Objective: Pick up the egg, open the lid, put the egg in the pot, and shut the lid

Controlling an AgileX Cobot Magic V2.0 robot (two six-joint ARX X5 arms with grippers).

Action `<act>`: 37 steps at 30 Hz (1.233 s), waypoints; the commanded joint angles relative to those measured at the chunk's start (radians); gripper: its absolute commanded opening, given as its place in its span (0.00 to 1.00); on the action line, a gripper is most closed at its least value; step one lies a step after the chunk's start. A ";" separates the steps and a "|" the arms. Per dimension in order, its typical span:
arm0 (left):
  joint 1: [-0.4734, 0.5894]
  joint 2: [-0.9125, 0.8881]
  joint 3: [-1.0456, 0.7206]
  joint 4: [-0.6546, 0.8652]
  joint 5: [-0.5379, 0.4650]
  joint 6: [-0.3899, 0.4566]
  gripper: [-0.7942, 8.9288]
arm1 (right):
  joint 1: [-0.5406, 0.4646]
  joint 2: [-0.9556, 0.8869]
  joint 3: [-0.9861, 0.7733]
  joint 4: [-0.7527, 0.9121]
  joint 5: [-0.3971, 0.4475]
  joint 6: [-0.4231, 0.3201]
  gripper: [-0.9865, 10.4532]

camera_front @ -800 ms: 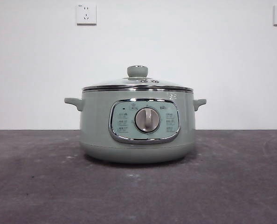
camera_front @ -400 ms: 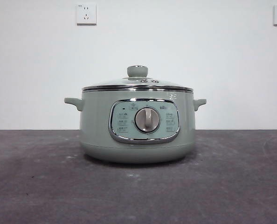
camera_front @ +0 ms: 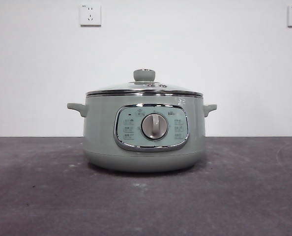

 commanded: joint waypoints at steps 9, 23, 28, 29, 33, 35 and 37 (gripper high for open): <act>0.003 -0.003 -0.014 0.002 -0.004 -0.006 0.08 | -0.196 -0.357 -0.516 0.472 -0.042 -0.113 0.09; 0.003 -0.003 -0.014 0.002 -0.004 -0.006 0.08 | -0.198 -0.724 -1.242 0.866 -0.011 0.015 0.09; 0.003 -0.003 -0.014 0.002 -0.004 -0.006 0.08 | -0.198 -0.797 -1.366 0.866 0.086 0.027 0.09; 0.003 -0.003 -0.014 0.002 -0.004 -0.006 0.08 | -0.198 -0.808 -1.388 0.866 0.092 0.035 0.09; 0.003 -0.003 -0.014 0.002 -0.004 -0.006 0.08 | -0.198 -0.835 -1.458 0.866 0.090 0.046 0.09; 0.003 -0.003 -0.014 0.002 -0.004 -0.006 0.08 | -0.198 -0.847 -1.489 0.866 0.090 0.061 0.09; 0.003 -0.003 -0.014 0.002 -0.004 -0.006 0.08 | -0.198 -0.858 -1.516 0.866 0.090 0.076 0.09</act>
